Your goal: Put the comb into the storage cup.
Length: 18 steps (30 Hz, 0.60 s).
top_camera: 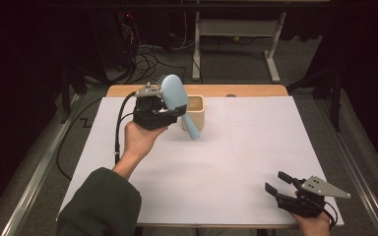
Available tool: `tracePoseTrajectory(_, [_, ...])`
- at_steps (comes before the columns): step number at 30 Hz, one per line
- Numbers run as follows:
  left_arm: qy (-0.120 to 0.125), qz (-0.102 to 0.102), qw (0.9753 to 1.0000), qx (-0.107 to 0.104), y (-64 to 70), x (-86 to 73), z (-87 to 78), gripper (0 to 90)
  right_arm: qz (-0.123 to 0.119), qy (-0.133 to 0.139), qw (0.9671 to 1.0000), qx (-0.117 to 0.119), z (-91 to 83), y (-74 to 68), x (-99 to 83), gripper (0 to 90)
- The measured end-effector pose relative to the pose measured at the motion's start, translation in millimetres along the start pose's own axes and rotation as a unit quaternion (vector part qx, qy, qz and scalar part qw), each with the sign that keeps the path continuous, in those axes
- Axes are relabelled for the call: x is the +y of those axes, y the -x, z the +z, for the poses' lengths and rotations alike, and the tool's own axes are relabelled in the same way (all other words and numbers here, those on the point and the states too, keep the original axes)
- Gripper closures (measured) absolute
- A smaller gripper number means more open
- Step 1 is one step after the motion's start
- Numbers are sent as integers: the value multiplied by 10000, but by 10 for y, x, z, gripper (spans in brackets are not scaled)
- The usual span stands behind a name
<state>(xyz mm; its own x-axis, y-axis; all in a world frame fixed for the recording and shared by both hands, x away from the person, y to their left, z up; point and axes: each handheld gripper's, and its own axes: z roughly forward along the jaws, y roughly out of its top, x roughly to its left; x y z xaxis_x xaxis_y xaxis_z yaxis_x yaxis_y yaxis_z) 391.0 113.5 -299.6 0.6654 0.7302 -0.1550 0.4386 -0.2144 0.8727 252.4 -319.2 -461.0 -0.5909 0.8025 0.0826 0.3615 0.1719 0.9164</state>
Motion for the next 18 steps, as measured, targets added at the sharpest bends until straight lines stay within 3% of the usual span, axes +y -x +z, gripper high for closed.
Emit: tracePoseTrajectory(18, [-25,-61,9995,296,-125,213,140,535,49,62,10000,-1,-7,12,-4,337])
